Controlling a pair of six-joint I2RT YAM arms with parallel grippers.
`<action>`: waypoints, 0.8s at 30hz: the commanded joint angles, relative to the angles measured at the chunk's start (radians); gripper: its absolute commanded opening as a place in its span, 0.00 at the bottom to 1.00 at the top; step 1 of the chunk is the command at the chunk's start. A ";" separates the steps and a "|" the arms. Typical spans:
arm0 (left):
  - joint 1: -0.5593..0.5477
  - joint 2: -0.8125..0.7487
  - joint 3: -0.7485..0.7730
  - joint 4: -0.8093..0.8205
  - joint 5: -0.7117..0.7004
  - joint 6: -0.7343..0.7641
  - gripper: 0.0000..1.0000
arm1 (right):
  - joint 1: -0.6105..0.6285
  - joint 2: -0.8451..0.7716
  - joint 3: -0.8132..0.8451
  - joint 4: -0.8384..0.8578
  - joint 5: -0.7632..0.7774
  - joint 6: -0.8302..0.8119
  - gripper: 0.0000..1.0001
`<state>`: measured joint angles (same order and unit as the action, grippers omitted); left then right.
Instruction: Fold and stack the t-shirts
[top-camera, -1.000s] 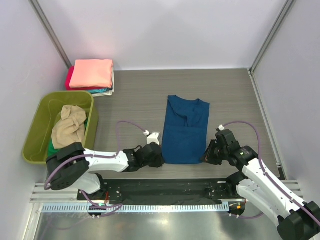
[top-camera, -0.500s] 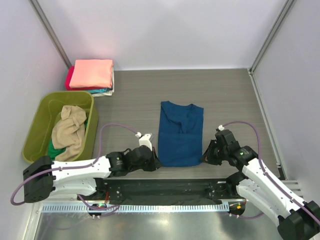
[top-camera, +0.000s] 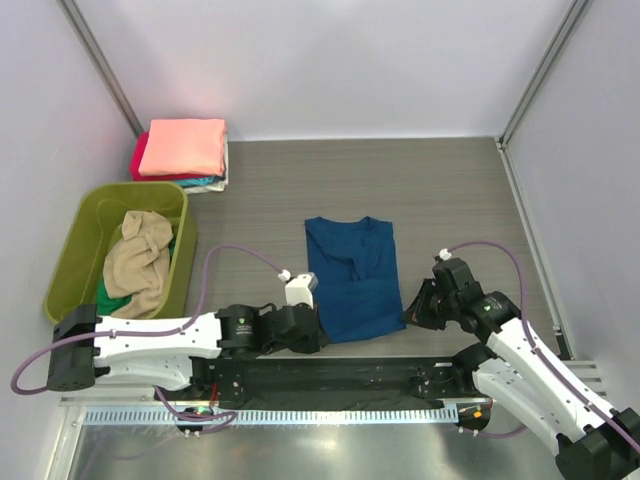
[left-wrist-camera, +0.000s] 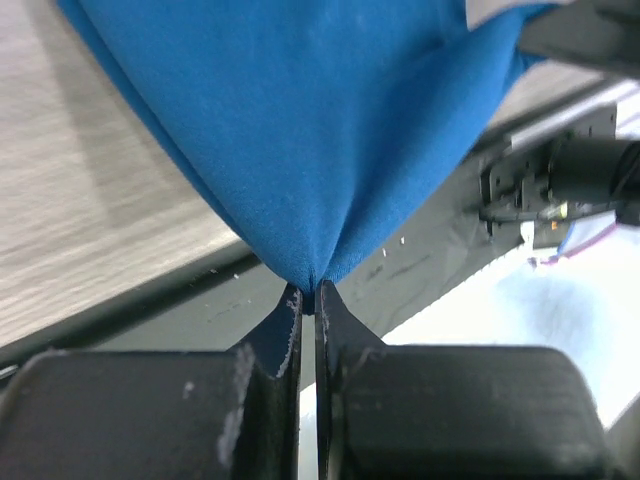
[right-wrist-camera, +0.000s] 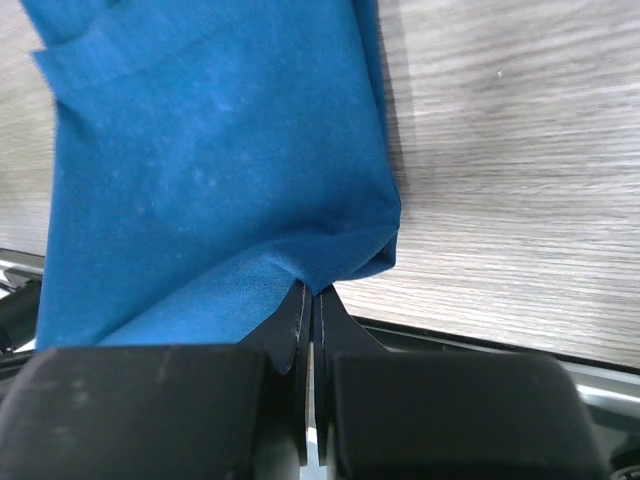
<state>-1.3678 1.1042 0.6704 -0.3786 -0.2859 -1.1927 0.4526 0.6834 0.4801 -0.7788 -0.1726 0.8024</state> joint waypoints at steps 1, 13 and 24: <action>-0.002 -0.026 0.084 -0.170 -0.131 -0.002 0.00 | 0.005 0.007 0.093 0.003 0.048 -0.011 0.01; 0.209 -0.075 0.219 -0.283 -0.147 0.183 0.00 | 0.003 0.306 0.354 0.065 0.195 -0.126 0.01; 0.601 0.100 0.376 -0.177 0.137 0.442 0.00 | -0.035 0.548 0.632 0.079 0.291 -0.219 0.01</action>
<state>-0.8333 1.1728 1.0016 -0.5758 -0.2356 -0.8639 0.4461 1.1946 1.0405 -0.7116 0.0147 0.6449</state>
